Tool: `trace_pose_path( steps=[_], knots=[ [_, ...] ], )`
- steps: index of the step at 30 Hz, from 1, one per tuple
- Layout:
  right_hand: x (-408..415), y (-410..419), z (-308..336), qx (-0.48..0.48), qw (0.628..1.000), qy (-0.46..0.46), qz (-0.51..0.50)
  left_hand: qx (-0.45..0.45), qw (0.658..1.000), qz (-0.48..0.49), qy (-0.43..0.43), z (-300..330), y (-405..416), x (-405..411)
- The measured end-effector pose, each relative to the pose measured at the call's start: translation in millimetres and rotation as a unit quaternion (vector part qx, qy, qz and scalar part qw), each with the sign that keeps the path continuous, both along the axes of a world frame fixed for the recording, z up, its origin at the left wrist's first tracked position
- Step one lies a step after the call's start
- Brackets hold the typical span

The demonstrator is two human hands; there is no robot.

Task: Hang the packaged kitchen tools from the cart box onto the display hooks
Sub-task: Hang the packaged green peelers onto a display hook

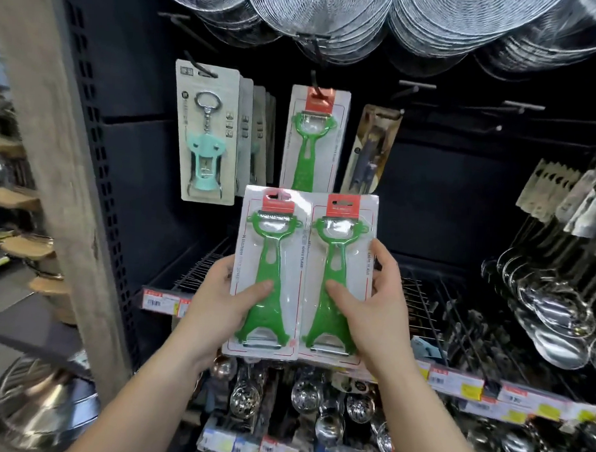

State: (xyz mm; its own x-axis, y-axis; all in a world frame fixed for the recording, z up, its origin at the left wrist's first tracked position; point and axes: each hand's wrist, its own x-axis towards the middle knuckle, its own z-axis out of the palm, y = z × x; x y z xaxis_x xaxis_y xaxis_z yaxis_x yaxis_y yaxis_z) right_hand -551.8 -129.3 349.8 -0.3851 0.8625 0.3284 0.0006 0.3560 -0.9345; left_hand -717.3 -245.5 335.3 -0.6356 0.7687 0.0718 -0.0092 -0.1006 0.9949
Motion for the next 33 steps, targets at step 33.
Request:
trace_pose_path(
  steps=[33],
  knots=[
    [-75.2, 42.9, 86.7, 0.165, 0.978, 0.083, 0.094, 0.182, 0.978, 0.097, 0.04, 79.2, 26.8, -64.4]
  ],
)
